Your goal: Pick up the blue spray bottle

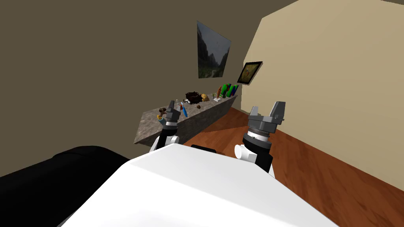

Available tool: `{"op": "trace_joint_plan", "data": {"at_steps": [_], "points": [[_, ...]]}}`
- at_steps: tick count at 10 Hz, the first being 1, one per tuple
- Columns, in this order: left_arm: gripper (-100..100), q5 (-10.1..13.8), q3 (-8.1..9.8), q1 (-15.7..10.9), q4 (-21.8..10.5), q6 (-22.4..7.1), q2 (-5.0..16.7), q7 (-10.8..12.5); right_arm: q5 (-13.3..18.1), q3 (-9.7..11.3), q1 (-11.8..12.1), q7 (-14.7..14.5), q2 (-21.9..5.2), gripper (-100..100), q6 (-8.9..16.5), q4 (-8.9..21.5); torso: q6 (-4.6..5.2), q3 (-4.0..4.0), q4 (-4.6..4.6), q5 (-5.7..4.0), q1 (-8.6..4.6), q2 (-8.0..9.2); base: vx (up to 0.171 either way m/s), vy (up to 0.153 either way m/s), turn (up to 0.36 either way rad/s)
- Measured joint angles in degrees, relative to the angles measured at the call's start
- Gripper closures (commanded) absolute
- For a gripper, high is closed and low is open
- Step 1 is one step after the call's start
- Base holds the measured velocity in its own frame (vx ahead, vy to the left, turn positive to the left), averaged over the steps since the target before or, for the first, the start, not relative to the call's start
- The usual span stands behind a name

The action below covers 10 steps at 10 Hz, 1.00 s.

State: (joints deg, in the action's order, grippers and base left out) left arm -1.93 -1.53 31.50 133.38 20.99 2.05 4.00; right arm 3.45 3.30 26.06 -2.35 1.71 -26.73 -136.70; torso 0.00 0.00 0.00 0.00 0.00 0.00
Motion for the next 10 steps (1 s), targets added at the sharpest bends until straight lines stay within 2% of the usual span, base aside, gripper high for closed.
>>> {"op": "trace_joint_plan", "data": {"at_steps": [5,7,10], "points": [[-100,0.4,2.09,2.0,-0.2,-4.1,5.7,-1.2,0.0,0.0,0.0,0.0,0.0,0,0.0,0.0,0.0,-0.17,-0.07,-0.02,-0.11,-0.3,0.071,-0.039,0.023],[-100,0.6,2.95,4.5,0.6,-6.1,7.9,-2.0,0.0,0.0,0.0,0.0,0.0,0,0.0,0.0,-0.01,-0.2,-0.08,-0.04,-0.18,-0.35,0.103,-0.053,0.033],[-100,1.2,5.46,6.6,0.8,-10.6,11.5,-3.0,0.0,0.0,0.0,0.0,0.0,0,0.0,0.0,0.0,-0.25,-0.1,-0.05,-0.23,-0.43,0.112,-0.063,0.038]]}}
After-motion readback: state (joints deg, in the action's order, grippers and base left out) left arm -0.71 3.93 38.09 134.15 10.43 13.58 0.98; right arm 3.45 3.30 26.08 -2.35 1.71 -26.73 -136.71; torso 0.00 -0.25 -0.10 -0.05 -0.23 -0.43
